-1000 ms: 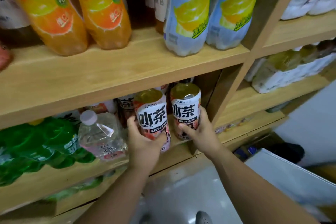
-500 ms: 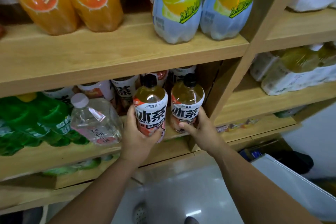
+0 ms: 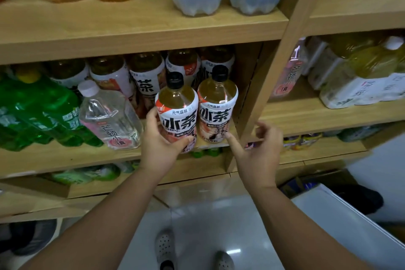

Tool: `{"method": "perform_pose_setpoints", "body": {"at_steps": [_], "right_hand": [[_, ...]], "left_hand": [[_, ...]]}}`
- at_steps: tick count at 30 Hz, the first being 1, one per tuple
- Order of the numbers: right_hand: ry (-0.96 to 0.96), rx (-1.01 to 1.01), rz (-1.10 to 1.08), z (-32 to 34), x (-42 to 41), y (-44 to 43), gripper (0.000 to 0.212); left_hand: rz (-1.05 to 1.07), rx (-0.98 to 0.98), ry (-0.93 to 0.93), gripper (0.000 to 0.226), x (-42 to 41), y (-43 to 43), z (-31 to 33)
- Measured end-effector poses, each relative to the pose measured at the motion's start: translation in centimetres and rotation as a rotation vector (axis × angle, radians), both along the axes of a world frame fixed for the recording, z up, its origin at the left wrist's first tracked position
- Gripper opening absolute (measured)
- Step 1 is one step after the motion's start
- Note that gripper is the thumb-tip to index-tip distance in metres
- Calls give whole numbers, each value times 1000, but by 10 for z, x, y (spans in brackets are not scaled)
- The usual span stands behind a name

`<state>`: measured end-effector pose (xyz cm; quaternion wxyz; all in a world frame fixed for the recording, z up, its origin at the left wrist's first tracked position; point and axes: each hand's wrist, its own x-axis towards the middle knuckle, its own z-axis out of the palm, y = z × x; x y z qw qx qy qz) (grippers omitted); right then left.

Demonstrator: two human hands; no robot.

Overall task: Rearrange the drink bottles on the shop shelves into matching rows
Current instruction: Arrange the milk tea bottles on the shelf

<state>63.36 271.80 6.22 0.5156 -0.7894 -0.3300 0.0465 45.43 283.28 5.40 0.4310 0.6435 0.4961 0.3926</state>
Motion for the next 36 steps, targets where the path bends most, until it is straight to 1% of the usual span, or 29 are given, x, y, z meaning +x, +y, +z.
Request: {"method": "perform_pose_setpoints", "body": {"at_steps": [2, 3, 4, 6, 8, 11, 13, 15, 22, 29, 36], "right_hand": [[56, -78, -62, 6, 8, 1, 118], [95, -140, -40, 7, 11, 5, 134], [115, -189, 4, 7, 13, 10, 145], [115, -197, 90, 4, 13, 23, 154], [162, -111, 114, -2, 12, 36, 152], [258, -4, 108, -11, 13, 46, 133], [264, -7, 109, -15, 16, 47, 116], [258, -16, 106, -18, 19, 47, 106], [254, 12, 51, -23, 18, 52, 102], [292, 4, -9, -20, 14, 58, 112], [329, 3, -7, -18, 13, 57, 113]], "left_hand": [[3, 7, -18, 103, 4, 0, -2], [5, 17, -13, 103, 6, 0, -2], [6, 26, -4, 103, 9, 1, -2], [7, 42, 25, 104, 12, 2, 0], [9, 68, 78, 104, 12, 4, 3], [34, 137, 189, 91, 6, 0, 1], [47, 149, 201, 84, 2, -5, -5], [59, 152, 186, 81, 2, -6, -10], [48, 116, 181, 75, 24, 10, -6], [52, 66, 163, 71, 29, 23, -8], [32, 54, 156, 71, 31, 17, -4]]}}
